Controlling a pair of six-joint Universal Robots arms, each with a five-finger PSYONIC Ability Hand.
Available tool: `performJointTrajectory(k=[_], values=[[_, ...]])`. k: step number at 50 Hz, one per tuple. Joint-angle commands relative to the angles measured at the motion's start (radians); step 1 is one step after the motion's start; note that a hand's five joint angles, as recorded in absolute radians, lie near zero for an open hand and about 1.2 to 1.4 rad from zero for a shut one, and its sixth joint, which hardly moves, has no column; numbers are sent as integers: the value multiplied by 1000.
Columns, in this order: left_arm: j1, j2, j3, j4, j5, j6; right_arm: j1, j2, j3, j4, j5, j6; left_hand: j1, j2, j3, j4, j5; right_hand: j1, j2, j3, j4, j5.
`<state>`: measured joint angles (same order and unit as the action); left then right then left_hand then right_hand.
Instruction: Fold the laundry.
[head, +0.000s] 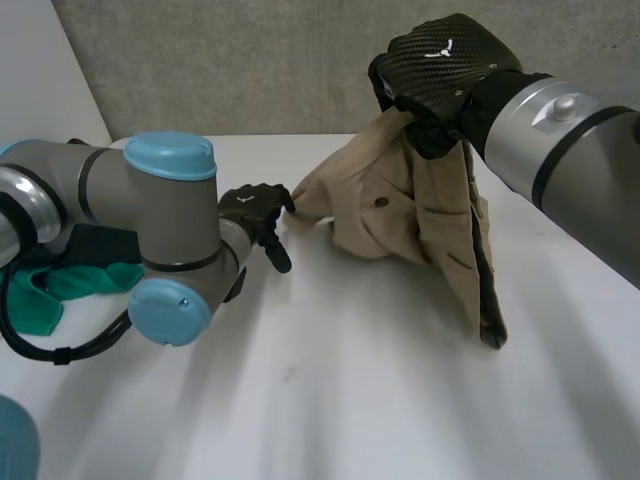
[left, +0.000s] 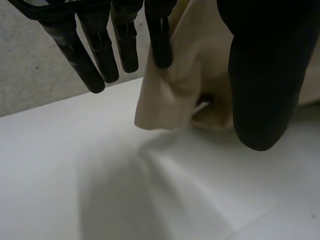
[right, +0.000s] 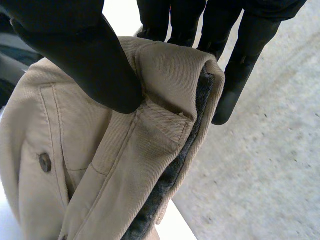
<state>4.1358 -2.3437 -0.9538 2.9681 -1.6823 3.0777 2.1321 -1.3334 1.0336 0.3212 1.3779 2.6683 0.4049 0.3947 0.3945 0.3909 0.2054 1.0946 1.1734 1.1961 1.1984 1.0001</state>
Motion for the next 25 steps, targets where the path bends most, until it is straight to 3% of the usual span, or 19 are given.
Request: performJointTrajectory(k=[1, 21, 23, 25], values=[[11, -34, 43, -18, -25, -30, 12, -73, 66, -4, -46, 10, -1, 10, 10, 13, 24, 302, 223, 200, 198, 222], [-68, -120, 162, 19, -40, -39, 51, -168, 94, 44, -76, 131, 84, 95, 95, 98, 109, 302, 223, 200, 198, 222], [-74, -124, 167, 17, -24, -42, 51, -168, 95, 39, -76, 137, 254, 264, 264, 268, 279, 302, 223, 200, 198, 222], [-85, -121, 164, 12, 3, -36, 42, -164, 98, 33, -76, 147, 936, 946, 946, 950, 961, 302, 223, 200, 198, 222]])
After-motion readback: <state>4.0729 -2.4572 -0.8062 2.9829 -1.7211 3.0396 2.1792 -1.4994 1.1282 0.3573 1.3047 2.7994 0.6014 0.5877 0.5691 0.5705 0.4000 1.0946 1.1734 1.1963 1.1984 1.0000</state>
